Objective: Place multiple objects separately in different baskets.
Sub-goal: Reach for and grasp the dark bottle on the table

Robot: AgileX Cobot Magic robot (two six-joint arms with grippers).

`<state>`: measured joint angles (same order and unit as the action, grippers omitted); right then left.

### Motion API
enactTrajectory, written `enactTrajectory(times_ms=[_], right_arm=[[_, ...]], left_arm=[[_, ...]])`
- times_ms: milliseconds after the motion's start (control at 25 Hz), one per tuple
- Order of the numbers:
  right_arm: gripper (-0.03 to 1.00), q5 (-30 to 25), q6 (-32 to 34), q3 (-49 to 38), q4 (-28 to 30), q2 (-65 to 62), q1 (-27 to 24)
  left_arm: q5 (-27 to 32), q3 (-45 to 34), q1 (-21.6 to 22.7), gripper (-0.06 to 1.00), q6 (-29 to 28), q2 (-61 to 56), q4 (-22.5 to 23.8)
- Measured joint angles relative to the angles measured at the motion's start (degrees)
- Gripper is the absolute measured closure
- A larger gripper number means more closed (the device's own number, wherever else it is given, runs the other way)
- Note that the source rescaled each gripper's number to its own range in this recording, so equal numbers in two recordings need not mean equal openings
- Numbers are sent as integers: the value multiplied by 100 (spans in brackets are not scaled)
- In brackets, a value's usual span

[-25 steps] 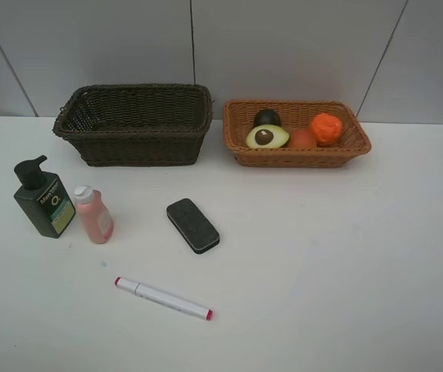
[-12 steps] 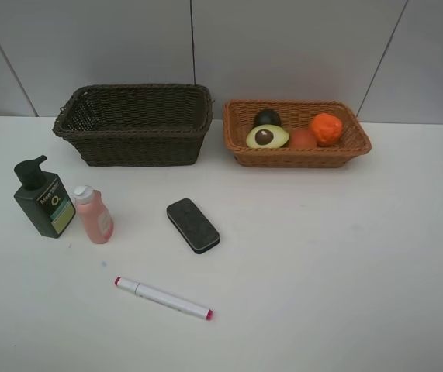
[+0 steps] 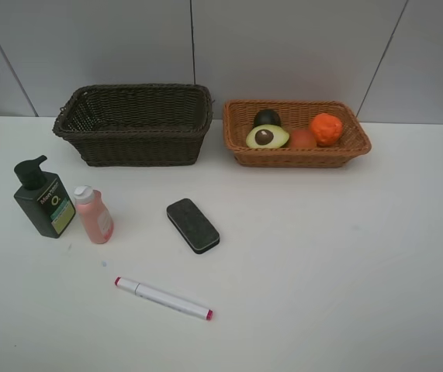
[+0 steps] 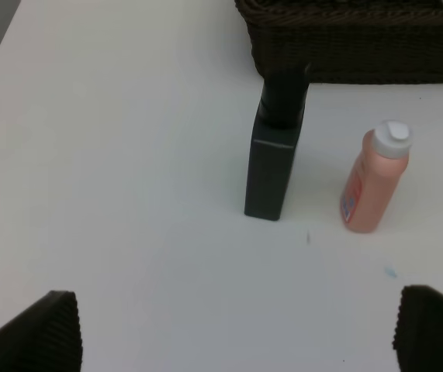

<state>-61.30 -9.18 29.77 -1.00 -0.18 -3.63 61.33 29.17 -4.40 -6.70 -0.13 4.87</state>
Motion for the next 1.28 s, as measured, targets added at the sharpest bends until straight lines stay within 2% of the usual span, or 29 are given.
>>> enactTrajectory(times_ms=[400, 1280], right_arm=[[3, 47, 1008, -17, 541, 0, 0], [3, 47, 1030, -17, 564, 0, 0]], left_arm=[[0, 0, 0, -6, 0, 0, 0], [0, 0, 0, -6, 0, 0, 0]])
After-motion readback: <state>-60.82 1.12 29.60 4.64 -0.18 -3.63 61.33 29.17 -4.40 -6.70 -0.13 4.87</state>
